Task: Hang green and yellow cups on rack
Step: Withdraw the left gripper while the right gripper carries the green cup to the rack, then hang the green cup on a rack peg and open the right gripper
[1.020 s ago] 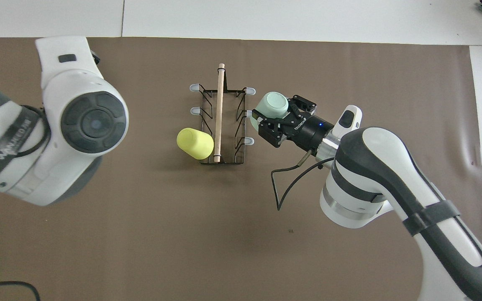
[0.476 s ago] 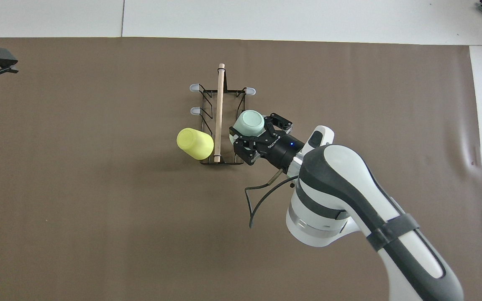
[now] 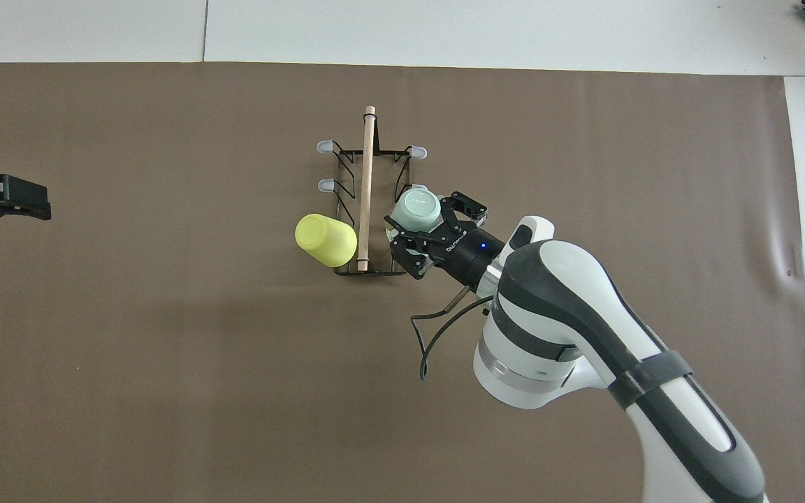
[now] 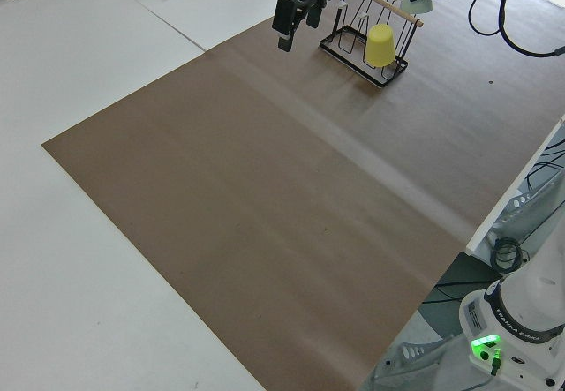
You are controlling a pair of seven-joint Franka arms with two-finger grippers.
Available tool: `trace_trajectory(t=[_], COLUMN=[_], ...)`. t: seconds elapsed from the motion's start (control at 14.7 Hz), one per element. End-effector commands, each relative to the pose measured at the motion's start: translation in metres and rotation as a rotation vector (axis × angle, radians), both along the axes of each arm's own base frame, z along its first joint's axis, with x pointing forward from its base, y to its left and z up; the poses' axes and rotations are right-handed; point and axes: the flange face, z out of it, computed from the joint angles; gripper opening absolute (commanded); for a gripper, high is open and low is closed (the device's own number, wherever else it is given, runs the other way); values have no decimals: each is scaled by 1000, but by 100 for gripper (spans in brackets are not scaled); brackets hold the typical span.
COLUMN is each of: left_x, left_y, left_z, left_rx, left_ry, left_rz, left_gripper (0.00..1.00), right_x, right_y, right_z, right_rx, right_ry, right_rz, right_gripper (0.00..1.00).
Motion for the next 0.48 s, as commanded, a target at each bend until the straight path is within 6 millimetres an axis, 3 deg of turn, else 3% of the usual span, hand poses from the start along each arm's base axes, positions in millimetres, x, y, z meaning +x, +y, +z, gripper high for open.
trace_trajectory(t=[0.0,0.14,0.41], left_x=[-21,-28,-24], left_y=[-38,-46,-40], left_z=[-7,-13,8], left_rx=[-4,-4,-83], left_ry=[48,47,64], left_rz=[-140,-147,-117], left_gripper=[100,100,100], right_x=[1,-2,-11], right_y=[-4,-3,-5], right_z=[-16,-25,-40], right_rx=[-21,-32,-32], right_ry=[-11,-23,-7], right_rz=[-19,-24,-20], right_gripper=[0,0,0])
